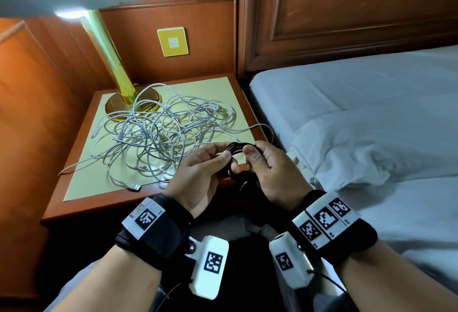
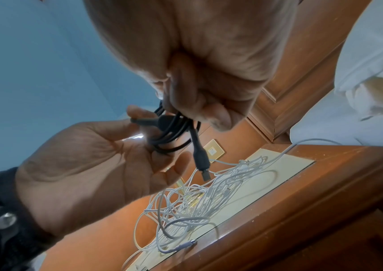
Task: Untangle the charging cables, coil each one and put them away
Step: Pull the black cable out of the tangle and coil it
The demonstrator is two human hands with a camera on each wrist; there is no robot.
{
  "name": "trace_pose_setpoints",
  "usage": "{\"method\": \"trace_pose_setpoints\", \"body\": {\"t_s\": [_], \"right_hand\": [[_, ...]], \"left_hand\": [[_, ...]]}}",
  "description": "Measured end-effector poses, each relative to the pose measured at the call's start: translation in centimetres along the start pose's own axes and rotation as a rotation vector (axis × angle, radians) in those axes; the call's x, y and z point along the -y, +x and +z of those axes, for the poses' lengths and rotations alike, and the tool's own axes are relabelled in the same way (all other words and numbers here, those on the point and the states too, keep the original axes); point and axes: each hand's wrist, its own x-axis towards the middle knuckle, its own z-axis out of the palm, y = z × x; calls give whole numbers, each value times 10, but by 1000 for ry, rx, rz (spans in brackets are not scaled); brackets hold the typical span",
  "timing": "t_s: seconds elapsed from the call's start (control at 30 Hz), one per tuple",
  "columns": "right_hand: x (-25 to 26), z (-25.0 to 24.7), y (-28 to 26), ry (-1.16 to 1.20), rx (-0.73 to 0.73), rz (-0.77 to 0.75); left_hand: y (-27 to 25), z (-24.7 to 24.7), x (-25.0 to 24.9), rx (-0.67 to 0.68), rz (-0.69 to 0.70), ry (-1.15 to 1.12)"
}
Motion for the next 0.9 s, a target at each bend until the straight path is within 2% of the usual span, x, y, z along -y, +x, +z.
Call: {"method": "trace_pose_setpoints", "body": {"t_s": [0.23,0.5,0.63,0.73,0.8,0.9], "right_hand": [[4,-4,-3,-95,-12,-79],[-2,-2,-1,-206,-40,-148],[-7,-4,1,-275,-65,-151],[-10,-4,2,-326,-54,-140],[-9,-4,0,-346,-49,-144],[-8,-4,0,-375,-47,-156]], "left_hand": [[2,5,4,-5,-21,27],[4,1,9,-137,86,493],[2,5,8,-166,170,634],[4,-1,9,-249,170,758],[5,-6,10,-289,152,792],[7,-9,10,-273,115,748]]}}
